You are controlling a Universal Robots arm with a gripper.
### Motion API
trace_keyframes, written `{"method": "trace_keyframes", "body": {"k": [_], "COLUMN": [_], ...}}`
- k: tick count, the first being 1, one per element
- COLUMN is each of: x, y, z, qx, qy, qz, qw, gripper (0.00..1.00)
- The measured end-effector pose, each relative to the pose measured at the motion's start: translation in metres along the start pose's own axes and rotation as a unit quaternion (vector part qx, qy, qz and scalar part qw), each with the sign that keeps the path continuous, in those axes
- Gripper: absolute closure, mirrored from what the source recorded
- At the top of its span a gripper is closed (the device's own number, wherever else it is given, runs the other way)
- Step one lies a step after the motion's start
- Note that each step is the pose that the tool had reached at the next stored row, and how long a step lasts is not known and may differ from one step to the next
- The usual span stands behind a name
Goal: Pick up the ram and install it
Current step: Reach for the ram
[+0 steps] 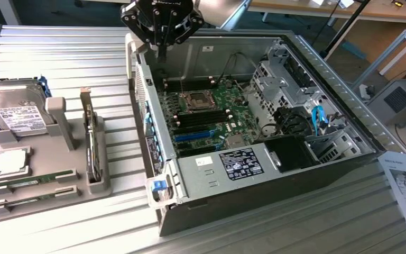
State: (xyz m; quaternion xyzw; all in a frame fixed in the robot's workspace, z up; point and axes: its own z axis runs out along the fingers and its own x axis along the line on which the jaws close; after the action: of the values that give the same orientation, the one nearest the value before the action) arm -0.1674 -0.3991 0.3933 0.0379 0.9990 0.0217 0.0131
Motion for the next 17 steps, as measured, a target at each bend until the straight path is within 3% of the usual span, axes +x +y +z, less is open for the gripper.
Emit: {"method": "trace_keyframes", "body": {"k": [17], "x": [0.033], "y": [-0.0026], "z": [-0.0009], "qx": [0.0], "qy": [0.0], "qz": [0.0], "qw": [1.0], "gripper": [0.89]}}
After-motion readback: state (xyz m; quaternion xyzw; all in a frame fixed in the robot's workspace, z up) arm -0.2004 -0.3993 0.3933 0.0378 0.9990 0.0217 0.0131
